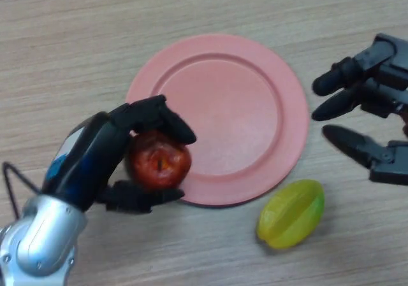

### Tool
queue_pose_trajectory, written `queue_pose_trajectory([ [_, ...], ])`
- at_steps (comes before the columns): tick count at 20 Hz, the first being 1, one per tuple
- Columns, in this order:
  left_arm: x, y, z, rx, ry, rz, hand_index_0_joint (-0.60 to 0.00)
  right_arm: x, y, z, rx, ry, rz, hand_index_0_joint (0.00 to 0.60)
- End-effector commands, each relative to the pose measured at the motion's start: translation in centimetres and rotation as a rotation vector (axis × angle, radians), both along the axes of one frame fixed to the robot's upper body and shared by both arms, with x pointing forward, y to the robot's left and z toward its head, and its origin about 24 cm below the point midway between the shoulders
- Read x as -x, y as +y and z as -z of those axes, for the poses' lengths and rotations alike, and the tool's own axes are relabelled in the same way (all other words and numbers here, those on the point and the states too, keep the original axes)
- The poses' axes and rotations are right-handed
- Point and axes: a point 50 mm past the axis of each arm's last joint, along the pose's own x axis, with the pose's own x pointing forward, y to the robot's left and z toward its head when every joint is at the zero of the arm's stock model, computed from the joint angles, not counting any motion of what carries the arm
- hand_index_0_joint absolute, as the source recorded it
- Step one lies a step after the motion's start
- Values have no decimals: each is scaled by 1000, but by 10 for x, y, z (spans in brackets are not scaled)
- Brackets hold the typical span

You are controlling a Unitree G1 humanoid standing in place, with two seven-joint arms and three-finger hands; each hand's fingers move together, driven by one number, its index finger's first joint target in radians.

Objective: Pick up the red apple and place it on the plate

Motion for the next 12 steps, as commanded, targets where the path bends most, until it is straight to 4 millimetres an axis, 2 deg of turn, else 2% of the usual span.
queue_pose_trajectory([
  [1,-7,-2,-22,44,-174,35,-600,17,-2,-27,3,-202,-19,600],
  [3,-13,-4,-21,95,-184,47,-600,17,-2,-26,3,-199,-18,401],
  [4,-16,-9,-19,107,-198,62,-600,18,-1,-26,3,-198,-19,251],
  [5,-20,-13,-15,81,-209,69,-600,19,-1,-27,3,-198,-21,152],
  [6,-26,-25,-7,19,-248,87,-600,22,1,-28,5,-204,-30,2],
  [7,-24,-24,-7,65,-242,98,-600,22,1,-29,7,-208,-31,0],
  [9,-23,-25,-7,118,-228,107,-399,22,2,-29,9,-210,-32,0],
  [10,-22,-26,-7,151,-214,113,-249,22,3,-28,13,-207,-35,0],
  [11,-22,-27,-7,181,-198,119,-149,21,5,-27,18,-205,-40,0],
  [12,-21,-27,-9,253,-129,120,-3,19,13,-26,35,-195,-72,0],
])
